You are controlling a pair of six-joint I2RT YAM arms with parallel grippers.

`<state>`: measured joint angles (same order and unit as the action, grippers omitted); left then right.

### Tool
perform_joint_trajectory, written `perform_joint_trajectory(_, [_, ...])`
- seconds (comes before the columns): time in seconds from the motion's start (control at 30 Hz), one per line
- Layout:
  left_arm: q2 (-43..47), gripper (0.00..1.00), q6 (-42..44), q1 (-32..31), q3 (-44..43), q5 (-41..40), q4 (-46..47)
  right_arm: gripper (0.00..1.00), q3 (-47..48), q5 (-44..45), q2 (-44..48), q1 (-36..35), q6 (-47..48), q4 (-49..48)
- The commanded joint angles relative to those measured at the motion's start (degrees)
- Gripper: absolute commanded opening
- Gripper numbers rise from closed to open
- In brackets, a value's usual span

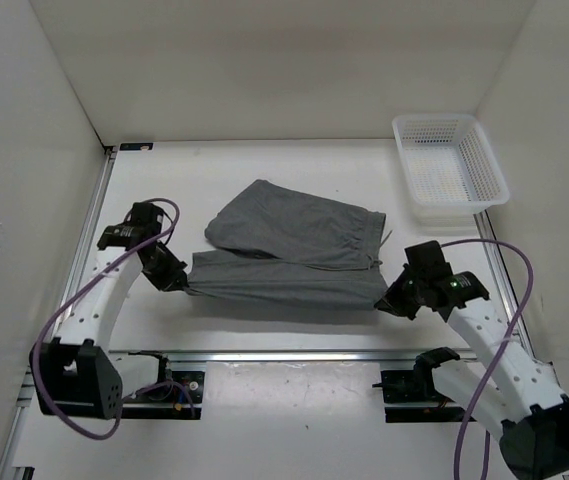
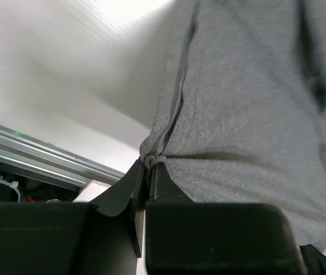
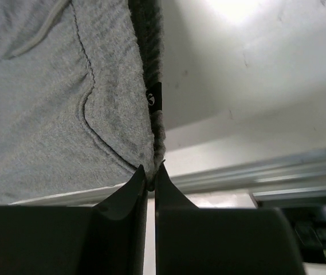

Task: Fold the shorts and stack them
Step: Fold the shorts

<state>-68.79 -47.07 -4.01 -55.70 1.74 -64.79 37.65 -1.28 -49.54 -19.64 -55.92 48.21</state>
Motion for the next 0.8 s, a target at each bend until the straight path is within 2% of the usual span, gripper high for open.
perform_joint_trajectory(0.0, [6.38, 0.1, -0.13, 0.67, -2.12, -5.34, -2.53, 0.0, 1.45, 7.68, 4.44, 0.48, -0.07, 10.93])
perform_joint_trajectory(0.07, [6.39, 0.1, 0.57, 0.67, -5.72, -5.95, -2.53, 0.0, 3.91, 9.44, 5.76, 0.48, -0.07, 12.35])
perform_joint_trajectory(0.17, [1.84, 0.1, 3.03, 0.67, -13.62, -6.83, -2.53, 0.0, 9.43, 14.19, 3.23, 0.48, 0.64, 13.05])
perform_joint_trajectory(0.3, [-8.7, 0.1, 6.02, 0.67, -27.15, -9.73, -2.53, 0.0, 17.62, 19.9, -6.52, 0.48, 4.67, 10.87])
perform_joint_trajectory(0.5, [-28.65, 0.1, 9.36, 0.14, -49.12, -8.77, -2.0, 0.0, 27.8, 24.39, -22.07, 0.48, 8.81, 1.9])
perform_joint_trajectory(0.57, [-38.75, 0.1, 10.23, -0.38, -55.62, -7.02, -2.0, 0.0, 31.76, 26.32, -29.51, 1.01, 9.43, 0.31])
perform_joint_trajectory(0.63, [-46.22, 0.1, 11.39, -0.91, -68.79, -6.48, -3.31, 0.0, 38.09, 29.4, -34.29, 1.62, 9.43, -1.0])
perform_joint_trajectory(0.67, [-54.26, 0.12, 12.08, -1.61, -74.15, -6.48, -4.54, 0.0, 40.03, 30.01, -38.66, 2.32, 10.04, -2.49])
perform_joint_trajectory(0.7, [-58.08, 0.21, 13.48, -2.4, -84.99, -6.48, -5.51, 0.06, 41.87, 30.02, -40.79, 3.19, 11.26, -3.55])
perform_joint_trajectory(0.73, [-61.51, 0.37, 14.19, -2.41, -90.23, -4.13, -7.61, 0.58, 46.33, 28.8, -42.81, 3.81, 12.32, -4.34])
perform_joint_trajectory(0.77, [-66.07, 0.55, 14.2, -2.41, -94.11, -2.63, -8.41, 0.82, 49.16, 25.4, -46.58, 4.34, 14.15, -3.48])
